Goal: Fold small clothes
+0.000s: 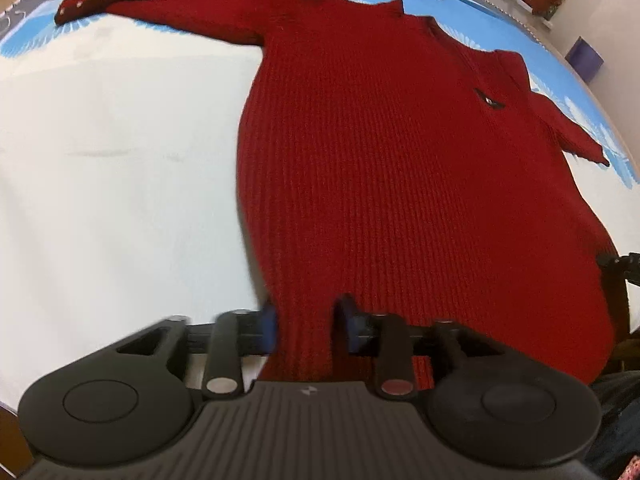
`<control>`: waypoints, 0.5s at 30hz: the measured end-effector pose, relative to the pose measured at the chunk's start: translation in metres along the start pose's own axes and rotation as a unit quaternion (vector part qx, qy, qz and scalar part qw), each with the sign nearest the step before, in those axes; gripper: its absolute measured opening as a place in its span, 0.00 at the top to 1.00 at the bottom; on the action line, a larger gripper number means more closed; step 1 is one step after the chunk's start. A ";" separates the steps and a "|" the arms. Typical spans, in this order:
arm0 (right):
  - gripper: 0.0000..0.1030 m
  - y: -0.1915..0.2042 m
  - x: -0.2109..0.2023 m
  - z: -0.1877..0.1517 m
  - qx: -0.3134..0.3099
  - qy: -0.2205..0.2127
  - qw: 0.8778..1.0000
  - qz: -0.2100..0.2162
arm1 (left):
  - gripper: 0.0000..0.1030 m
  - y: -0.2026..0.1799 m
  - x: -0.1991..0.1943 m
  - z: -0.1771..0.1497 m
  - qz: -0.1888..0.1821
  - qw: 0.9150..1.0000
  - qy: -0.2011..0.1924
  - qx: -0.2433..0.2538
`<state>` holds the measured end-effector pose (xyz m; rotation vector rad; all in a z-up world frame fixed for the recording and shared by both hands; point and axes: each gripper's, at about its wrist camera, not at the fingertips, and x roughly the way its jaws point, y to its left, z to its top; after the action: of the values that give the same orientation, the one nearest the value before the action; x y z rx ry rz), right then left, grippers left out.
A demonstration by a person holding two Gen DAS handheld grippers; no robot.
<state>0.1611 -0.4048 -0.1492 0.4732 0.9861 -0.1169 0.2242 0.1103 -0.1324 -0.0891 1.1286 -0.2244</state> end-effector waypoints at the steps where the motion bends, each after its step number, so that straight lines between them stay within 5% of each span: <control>1: 0.83 0.003 0.000 0.002 0.009 -0.006 1.000 -0.005 | 0.29 0.002 -0.002 0.006 0.005 1.000 -0.011 -0.008; 2: 0.72 0.005 -0.003 0.004 0.016 -0.017 1.000 -0.015 | 0.16 0.006 -0.005 0.013 0.014 1.000 -0.022 -0.018; 6: 0.42 0.026 -0.030 0.007 0.000 -0.120 0.992 -0.041 | 0.14 0.037 -0.015 0.068 0.045 0.991 -0.087 -0.088; 11: 0.40 0.061 -0.021 0.018 -0.025 -0.131 0.991 -0.008 | 0.15 0.095 0.018 0.161 0.130 0.962 -0.134 -0.197; 15: 0.40 0.090 -0.002 0.031 -0.042 -0.113 0.993 0.007 | 0.17 0.149 0.046 0.205 0.165 0.942 -0.136 -0.258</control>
<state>0.2116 -0.3388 -0.1032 0.3813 0.7621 -0.1129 0.4485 0.2364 -0.1130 -0.3810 0.8847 0.3793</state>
